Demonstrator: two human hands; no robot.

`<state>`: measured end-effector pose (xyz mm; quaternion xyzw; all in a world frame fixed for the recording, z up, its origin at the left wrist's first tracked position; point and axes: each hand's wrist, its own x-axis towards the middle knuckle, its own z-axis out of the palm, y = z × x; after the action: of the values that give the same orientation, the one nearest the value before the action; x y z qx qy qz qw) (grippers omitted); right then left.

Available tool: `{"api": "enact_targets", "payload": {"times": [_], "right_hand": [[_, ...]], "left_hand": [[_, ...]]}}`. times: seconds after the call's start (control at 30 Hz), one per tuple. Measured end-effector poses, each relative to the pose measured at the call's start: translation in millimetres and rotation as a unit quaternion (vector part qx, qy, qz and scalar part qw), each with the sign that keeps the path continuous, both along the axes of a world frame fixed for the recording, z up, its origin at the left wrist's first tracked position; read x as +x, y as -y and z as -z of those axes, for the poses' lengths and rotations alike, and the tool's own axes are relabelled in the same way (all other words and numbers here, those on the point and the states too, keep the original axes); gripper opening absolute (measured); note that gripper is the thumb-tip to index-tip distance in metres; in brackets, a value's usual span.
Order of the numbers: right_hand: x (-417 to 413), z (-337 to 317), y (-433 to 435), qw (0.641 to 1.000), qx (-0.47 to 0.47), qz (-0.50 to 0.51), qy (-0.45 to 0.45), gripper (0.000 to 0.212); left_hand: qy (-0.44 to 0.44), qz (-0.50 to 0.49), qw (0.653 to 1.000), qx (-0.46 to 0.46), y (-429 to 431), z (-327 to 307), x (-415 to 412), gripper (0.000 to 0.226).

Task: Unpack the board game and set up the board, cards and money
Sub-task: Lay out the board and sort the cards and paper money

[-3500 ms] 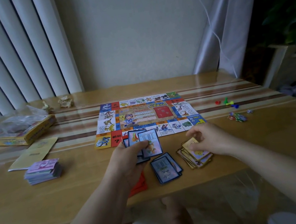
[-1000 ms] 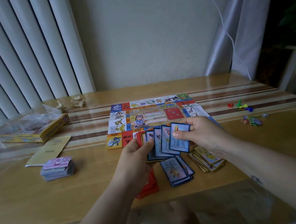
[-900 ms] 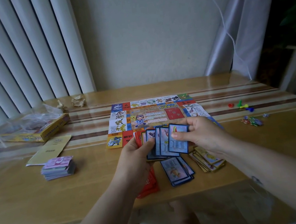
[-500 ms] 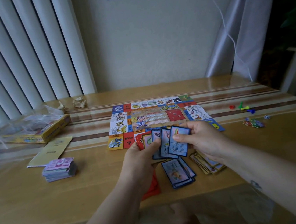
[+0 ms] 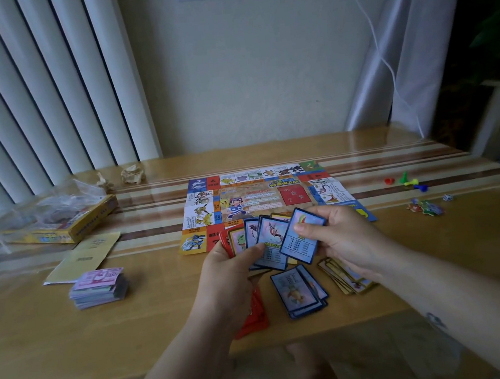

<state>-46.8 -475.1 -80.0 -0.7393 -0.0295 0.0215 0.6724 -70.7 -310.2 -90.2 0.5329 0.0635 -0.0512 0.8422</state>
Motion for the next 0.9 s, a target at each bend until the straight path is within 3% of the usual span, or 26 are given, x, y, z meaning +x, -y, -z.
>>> {"api": "enact_targets", "payload": {"times": [0.43,0.53,0.7,0.9], "right_hand": [[3.8,-13.3,27.7,0.996,-0.076,0.050,-0.004,0.010],[6.4,-19.2,55.6,0.983,-0.176,0.022,-0.045,0.017],[3.9,-11.5,79.5,0.909,-0.412,0.007,-0.058,0.016],[2.9,4.6,75.4,0.888,-0.459,0.033,0.005,0.026]], "left_hand": [[-0.002,-0.062,0.998,-0.007,-8.1,-2.8,5.0,0.016],[-0.019,-0.053,0.998,-0.023,-5.3,-4.4,7.3,0.016],[-0.049,-0.025,0.998,-0.044,9.8,-1.7,8.9,0.015],[-0.072,-0.017,0.996,-0.052,17.1,-4.3,4.5,0.014]]}}
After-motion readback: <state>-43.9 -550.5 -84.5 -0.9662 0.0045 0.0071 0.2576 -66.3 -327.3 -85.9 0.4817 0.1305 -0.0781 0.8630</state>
